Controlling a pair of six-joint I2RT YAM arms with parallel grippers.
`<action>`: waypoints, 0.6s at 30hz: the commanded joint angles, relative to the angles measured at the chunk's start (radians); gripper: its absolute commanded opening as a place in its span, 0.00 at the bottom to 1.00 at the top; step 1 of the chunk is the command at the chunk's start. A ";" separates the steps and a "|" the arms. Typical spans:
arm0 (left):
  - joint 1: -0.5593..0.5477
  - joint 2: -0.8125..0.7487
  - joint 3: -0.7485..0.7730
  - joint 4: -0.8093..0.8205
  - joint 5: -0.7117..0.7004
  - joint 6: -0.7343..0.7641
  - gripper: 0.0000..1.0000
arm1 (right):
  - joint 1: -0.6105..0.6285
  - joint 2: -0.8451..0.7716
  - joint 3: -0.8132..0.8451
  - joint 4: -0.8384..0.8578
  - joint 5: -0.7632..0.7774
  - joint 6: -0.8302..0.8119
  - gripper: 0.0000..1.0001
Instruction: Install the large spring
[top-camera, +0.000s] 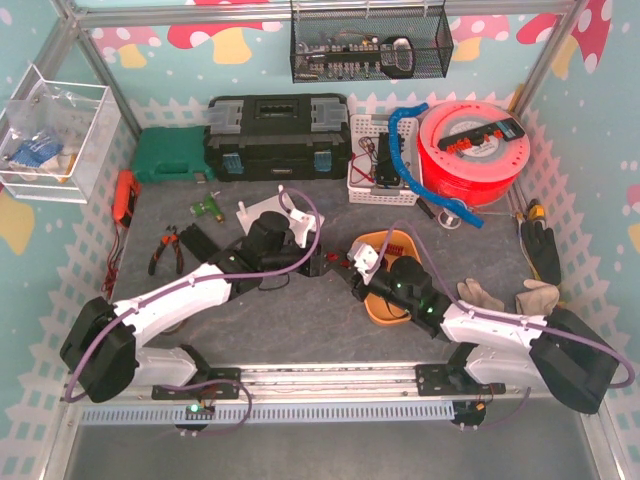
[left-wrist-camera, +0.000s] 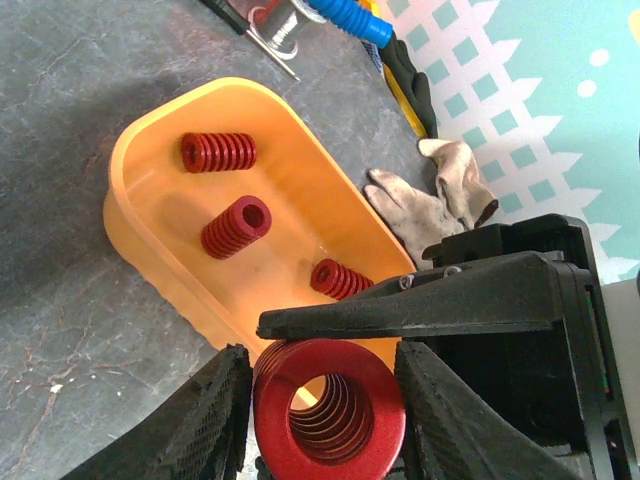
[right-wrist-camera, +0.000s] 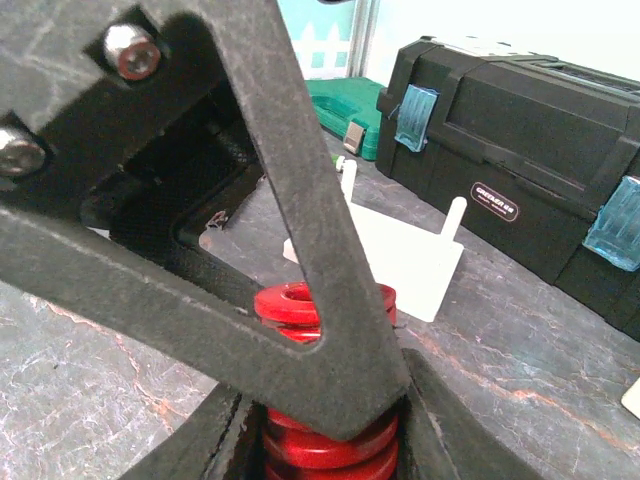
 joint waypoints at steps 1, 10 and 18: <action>-0.005 0.006 0.026 -0.013 0.003 0.014 0.42 | 0.011 0.005 0.002 0.067 -0.014 -0.019 0.10; -0.006 0.006 0.023 -0.013 0.011 0.013 0.21 | 0.017 0.015 0.005 0.063 0.004 -0.019 0.11; -0.005 -0.041 0.029 -0.052 -0.106 0.022 0.07 | 0.017 0.007 0.033 0.001 0.052 0.011 0.57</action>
